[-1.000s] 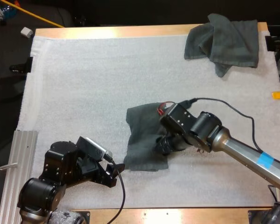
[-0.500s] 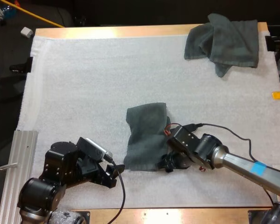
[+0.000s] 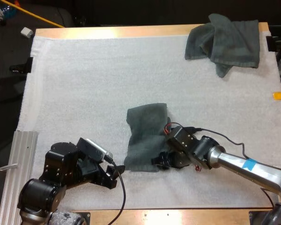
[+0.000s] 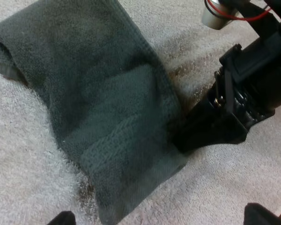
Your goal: Pick towel from pile, fold and stack
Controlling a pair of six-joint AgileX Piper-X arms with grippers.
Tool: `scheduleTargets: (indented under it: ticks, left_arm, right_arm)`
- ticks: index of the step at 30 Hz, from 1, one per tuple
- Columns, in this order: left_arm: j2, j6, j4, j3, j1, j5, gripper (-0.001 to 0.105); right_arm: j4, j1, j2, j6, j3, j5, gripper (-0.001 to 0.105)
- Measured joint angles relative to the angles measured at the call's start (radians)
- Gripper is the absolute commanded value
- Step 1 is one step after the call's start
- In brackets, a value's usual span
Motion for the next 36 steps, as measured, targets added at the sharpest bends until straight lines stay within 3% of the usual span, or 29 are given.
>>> scheduleTargets:
  ticks: [5, 9, 13, 22, 27, 36]
  left_arm:
    - [0.0, -0.001, 0.001, 0.0, 0.0, 0.0, 0.068]
    - [0.002, -0.002, 0.004, 0.0, 0.0, 0.0, 0.068]
    - [0.008, -0.002, 0.005, 0.0, 0.0, 0.0, 0.068]
    - [0.008, 0.0, 0.005, 0.0, 0.0, 0.0, 0.068]
    - [0.008, 0.0, 0.005, 0.0, 0.0, 0.0, 0.068]
    - [0.008, 0.0, 0.005, 0.0, 0.0, 0.0, 0.068]
  right_arm:
    - [-0.013, -0.007, 0.017, 0.024, -0.005, -0.004, 0.024]
    - [-0.03, -0.01, 0.031, 0.034, -0.006, -0.01, 0.02]
    - [-0.032, -0.01, 0.023, 0.034, -0.006, -0.009, 0.001]
    - [-0.032, -0.01, -0.024, 0.032, -0.006, -0.006, 0.0]
    - [0.01, -0.01, -0.112, 0.003, -0.045, 0.047, 0.0]
    - [0.255, -0.01, -0.198, -0.123, -0.117, 0.204, 0.0]
